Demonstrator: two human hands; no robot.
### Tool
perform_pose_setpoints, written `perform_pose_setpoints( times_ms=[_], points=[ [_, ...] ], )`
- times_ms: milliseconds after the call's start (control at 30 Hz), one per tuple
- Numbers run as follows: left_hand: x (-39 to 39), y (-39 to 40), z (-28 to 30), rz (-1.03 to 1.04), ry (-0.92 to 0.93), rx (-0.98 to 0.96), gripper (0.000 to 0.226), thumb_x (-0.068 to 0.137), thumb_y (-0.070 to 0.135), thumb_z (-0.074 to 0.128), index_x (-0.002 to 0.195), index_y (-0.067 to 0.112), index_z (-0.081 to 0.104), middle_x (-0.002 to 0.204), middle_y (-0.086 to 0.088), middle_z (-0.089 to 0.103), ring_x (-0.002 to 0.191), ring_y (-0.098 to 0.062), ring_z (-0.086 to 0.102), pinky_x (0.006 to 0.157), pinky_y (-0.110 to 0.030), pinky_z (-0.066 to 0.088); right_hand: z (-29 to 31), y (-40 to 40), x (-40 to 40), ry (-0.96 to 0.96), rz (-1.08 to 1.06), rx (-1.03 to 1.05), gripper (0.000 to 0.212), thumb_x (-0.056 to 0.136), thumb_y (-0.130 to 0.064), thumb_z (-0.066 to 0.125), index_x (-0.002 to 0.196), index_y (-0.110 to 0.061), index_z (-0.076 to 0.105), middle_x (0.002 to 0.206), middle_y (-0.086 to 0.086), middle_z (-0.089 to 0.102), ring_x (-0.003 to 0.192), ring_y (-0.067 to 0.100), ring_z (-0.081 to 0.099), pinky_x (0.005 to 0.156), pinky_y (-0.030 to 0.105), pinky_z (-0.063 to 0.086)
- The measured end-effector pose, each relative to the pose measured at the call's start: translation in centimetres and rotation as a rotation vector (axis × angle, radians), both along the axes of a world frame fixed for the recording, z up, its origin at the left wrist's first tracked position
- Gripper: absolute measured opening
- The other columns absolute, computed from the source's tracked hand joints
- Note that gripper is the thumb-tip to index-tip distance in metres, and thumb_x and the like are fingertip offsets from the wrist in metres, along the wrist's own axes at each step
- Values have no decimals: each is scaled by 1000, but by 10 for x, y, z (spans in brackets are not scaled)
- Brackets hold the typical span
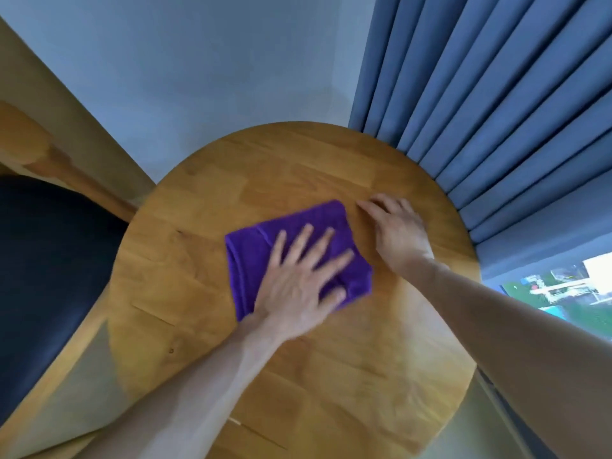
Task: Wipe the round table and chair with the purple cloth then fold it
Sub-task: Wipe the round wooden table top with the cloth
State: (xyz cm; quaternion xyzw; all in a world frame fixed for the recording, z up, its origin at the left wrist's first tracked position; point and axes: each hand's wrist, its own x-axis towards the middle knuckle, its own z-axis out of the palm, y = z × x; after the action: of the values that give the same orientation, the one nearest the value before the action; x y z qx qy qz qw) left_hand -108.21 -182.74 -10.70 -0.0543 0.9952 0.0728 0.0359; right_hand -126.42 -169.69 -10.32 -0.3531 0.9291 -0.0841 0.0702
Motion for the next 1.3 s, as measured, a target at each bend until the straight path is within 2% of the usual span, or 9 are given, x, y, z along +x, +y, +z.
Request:
perform_pose_setpoints(
  times_ms=[167,267,367,433,600,767,967,1133,1300],
  points=[
    [28,-56,-4,-365,-11,-127,65,92,70,38,153,50,25,167,4,15,155,-23,12,123,-54,13,9,9,1,-33,-8,-63,65,92,6,39,150,-22,37,145,4,49,133,24,42,113,39,35],
    [-12,-129,-3,-55,-48,-173,68,87,79,29,150,57,16,167,3,16,154,-26,14,119,-63,14,14,8,-1,-81,-37,-29,63,98,1,36,154,-26,28,140,6,51,130,23,45,110,35,36],
    [-64,-152,-5,385,-84,-49,72,84,86,17,150,59,10,169,5,4,155,-29,0,118,-68,1,13,9,-5,-77,-40,-21,64,98,0,36,154,-29,27,136,6,52,124,22,49,105,34,43],
    [-101,-132,-5,431,-77,11,74,84,86,20,151,58,11,169,4,1,154,-32,-5,117,-68,-4,11,8,-10,-67,-48,-39,66,98,0,38,154,-32,25,135,5,54,120,21,54,102,36,47],
    [-133,-19,-3,70,-48,4,70,88,78,27,153,54,14,169,3,2,154,-32,-6,117,-67,-5,12,9,-17,-101,-142,-190,67,97,-2,41,157,-25,22,151,7,44,133,22,48,106,34,40],
    [-59,50,-5,21,27,59,64,90,72,33,150,50,32,168,1,15,155,-32,4,116,-67,2,18,16,-21,-232,-184,-257,75,83,8,38,152,-22,35,147,8,46,128,20,51,109,32,39],
    [31,9,-14,-238,47,-38,63,93,73,33,152,53,24,167,7,14,155,-24,8,117,-67,6,20,7,-16,-233,-131,-80,56,97,-12,42,151,-25,37,154,10,37,143,28,32,117,38,26],
    [21,-75,-12,178,7,-81,65,91,76,19,152,53,20,167,7,15,155,-23,9,116,-70,7,30,-3,-10,-208,-139,1,47,106,-32,33,153,-30,32,158,3,34,146,24,28,117,40,26],
    [-13,17,-11,390,27,-26,66,93,70,24,154,47,20,167,3,14,155,-30,7,118,-65,4,23,24,17,-279,-116,-195,44,106,-33,34,150,-27,39,153,2,41,140,20,37,112,29,27]
  ],
)
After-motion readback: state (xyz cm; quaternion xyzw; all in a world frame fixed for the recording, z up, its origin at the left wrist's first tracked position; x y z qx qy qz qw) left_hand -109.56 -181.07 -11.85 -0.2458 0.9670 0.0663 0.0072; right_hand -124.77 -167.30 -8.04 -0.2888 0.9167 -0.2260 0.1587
